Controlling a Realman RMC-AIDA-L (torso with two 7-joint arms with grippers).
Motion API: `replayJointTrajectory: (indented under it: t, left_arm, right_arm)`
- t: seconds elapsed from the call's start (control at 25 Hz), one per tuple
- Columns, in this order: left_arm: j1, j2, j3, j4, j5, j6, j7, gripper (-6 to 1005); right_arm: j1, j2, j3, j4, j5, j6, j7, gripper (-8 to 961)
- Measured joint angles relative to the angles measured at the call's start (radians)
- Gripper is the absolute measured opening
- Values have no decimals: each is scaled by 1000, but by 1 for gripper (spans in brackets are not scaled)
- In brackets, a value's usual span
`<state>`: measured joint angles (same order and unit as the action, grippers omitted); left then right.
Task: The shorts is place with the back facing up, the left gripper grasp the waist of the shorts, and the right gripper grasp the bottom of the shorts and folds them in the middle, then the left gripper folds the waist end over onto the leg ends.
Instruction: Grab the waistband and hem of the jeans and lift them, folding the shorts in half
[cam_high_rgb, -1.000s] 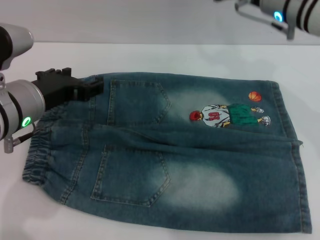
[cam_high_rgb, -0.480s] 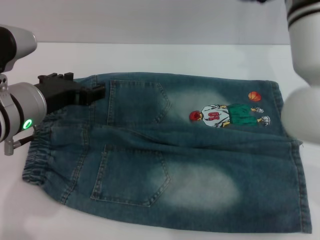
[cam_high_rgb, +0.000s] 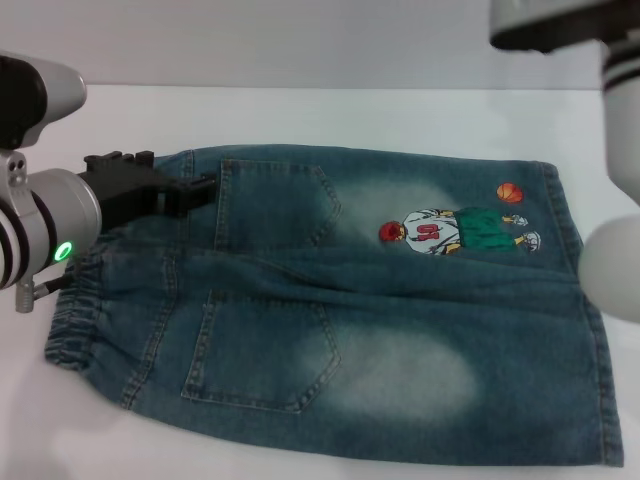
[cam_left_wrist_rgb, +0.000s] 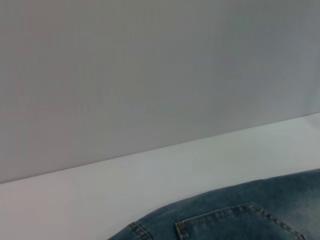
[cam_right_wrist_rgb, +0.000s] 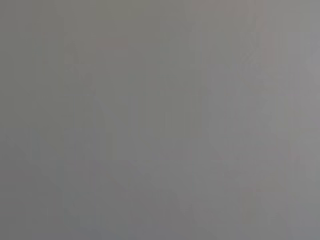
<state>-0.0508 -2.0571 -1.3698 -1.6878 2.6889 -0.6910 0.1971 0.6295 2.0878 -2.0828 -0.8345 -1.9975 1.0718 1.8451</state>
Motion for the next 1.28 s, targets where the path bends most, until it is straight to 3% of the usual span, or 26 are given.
replayJointTrajectory:
  t: [0.04,0.08,0.2,0.44,0.64,0.8,0.88,1.08,1.28]
  left_arm:
    - [-1,0,0,2,0,0,0,774]
    - [-1,0,0,2,0,0,0,774]
    - [-2,0,0,5,0,-1,0,774]
    - [0,1,0,8,2,-1,2,774]
    - [3,2,-1,15,3,-1,2,774]
    - [3,2,-4,21,5,-1,2,774]
    - [4,2,-4,25,6,-1,2,773]
    - [1,2,-5,37,6,-1,2,773]
    - [-4,2,-6,45,7,-1,2,773]
  right_arm:
    - [-1,0,11,-74,117,-132,-58,685]
    - [-1,0,11,-74,117,-132,-58,685]
    - [6,-4,53,-171,317,-345,-165,684]
    - [12,-8,135,-303,731,-615,-436,684]
    - [6,-15,241,-332,1070,-840,-584,685]
    - [6,-24,317,-270,1316,-1074,-631,685]
    - [9,-30,322,-251,1358,-1119,-631,685]
    - [34,-80,322,-105,1561,-1381,-557,685]
    - [75,-119,369,96,1548,-1729,-329,685]
